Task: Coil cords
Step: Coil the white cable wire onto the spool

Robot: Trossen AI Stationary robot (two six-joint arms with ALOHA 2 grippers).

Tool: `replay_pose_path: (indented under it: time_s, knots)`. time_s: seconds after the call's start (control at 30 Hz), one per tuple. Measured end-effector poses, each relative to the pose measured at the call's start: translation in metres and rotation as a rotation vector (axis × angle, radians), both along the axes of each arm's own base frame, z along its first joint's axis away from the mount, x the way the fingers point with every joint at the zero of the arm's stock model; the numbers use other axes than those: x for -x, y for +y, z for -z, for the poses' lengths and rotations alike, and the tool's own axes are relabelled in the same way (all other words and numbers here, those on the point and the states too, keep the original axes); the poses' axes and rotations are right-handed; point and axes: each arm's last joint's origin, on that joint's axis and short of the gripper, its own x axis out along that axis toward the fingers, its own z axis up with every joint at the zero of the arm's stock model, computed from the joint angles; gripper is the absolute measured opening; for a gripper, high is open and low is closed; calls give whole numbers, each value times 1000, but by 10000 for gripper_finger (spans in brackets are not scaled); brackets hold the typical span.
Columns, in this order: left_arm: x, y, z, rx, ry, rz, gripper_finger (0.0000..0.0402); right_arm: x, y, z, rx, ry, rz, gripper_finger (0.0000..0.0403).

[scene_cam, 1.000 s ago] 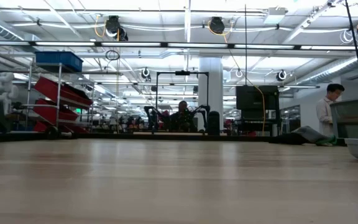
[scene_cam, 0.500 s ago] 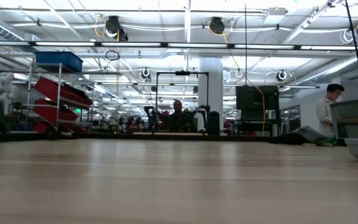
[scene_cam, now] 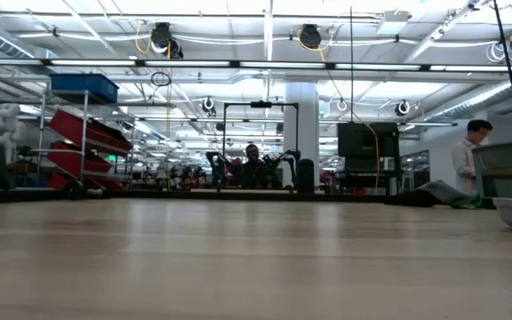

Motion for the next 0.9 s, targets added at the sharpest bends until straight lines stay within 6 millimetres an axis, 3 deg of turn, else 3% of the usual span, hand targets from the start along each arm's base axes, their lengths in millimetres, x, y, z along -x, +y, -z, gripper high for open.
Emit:
replay_pose_path:
  time_s: [0.57,0.77,0.9]
  knots:
    - [0,0,0,3,3,11,2,2,8,-1,91,-2,-156,64]
    - [0,-1,0,9,4,29,2,10,12,-17,167,-31,-203,86]
    - [-1,-1,0,18,0,33,2,27,17,-33,241,-35,-247,107]
